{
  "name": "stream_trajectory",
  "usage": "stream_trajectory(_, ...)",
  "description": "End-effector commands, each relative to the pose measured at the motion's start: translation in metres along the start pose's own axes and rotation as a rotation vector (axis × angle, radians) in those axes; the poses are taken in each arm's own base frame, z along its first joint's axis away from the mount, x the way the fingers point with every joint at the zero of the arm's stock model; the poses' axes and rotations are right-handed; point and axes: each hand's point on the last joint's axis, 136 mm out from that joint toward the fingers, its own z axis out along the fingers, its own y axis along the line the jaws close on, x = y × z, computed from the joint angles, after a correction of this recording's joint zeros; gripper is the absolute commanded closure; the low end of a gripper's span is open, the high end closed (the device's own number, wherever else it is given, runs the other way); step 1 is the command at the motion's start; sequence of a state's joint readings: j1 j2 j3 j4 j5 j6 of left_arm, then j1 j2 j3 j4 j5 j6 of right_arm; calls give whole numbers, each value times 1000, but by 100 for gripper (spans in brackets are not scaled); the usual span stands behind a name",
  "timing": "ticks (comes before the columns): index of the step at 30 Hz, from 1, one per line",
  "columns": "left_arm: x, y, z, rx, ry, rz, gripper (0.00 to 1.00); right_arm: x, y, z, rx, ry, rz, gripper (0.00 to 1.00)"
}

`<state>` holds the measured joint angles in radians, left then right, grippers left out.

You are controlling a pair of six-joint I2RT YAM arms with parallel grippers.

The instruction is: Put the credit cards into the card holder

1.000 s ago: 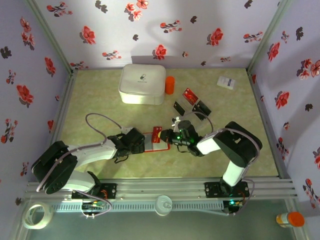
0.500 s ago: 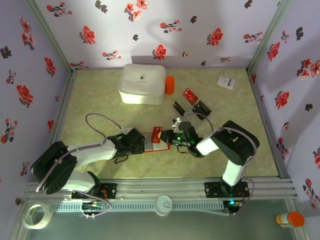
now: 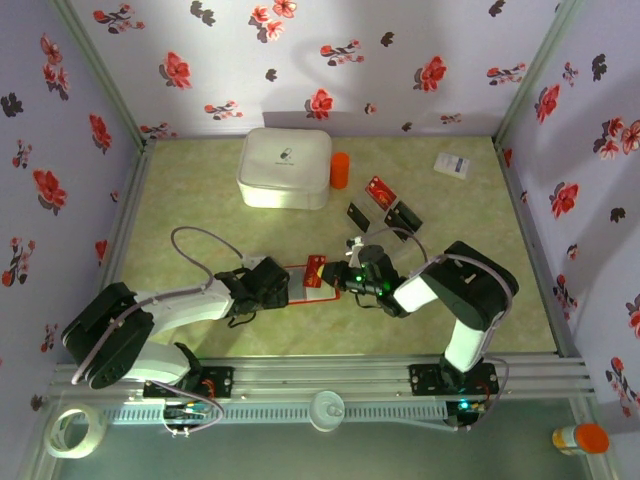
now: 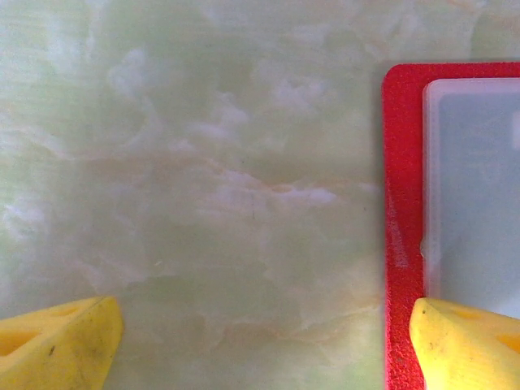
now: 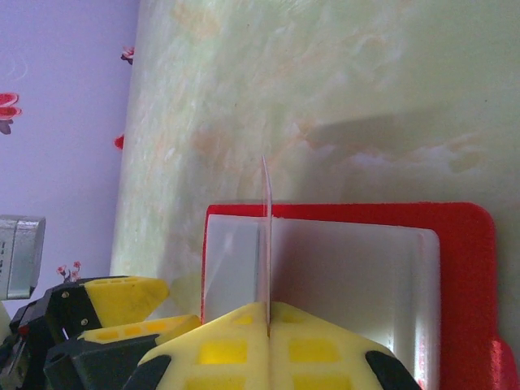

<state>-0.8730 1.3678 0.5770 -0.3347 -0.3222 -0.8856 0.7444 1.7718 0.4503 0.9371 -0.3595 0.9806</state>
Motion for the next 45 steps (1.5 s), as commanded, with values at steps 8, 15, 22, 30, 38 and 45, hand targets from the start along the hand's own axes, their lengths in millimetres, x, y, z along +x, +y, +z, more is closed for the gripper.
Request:
stream_trajectory(8, 29, 27, 3, -92, 89, 19, 8, 11, -6, 7, -19, 49, 26, 100)
stream_trajectory(15, 28, 26, 3, -93, 87, 20, 8, 14, -5, 6, -39, 64, 34, 100)
stream_trajectory(22, 25, 24, 0, -82, 80, 15, 8, 4, -9, -1, -49, 26, 64, 100)
stream_trajectory(30, 14, 16, -8, -65, 57, 23, 8, -9, 13, -7, -113, -1, 73, 100)
stream_trajectory(38, 15, 16, -7, -66, 60, 22, 8, -16, 38, -10, -126, 16, 25, 100)
stream_trajectory(45, 15, 17, -7, -66, 59, 18, 8, -8, 32, 2, -74, 60, 2, 100)
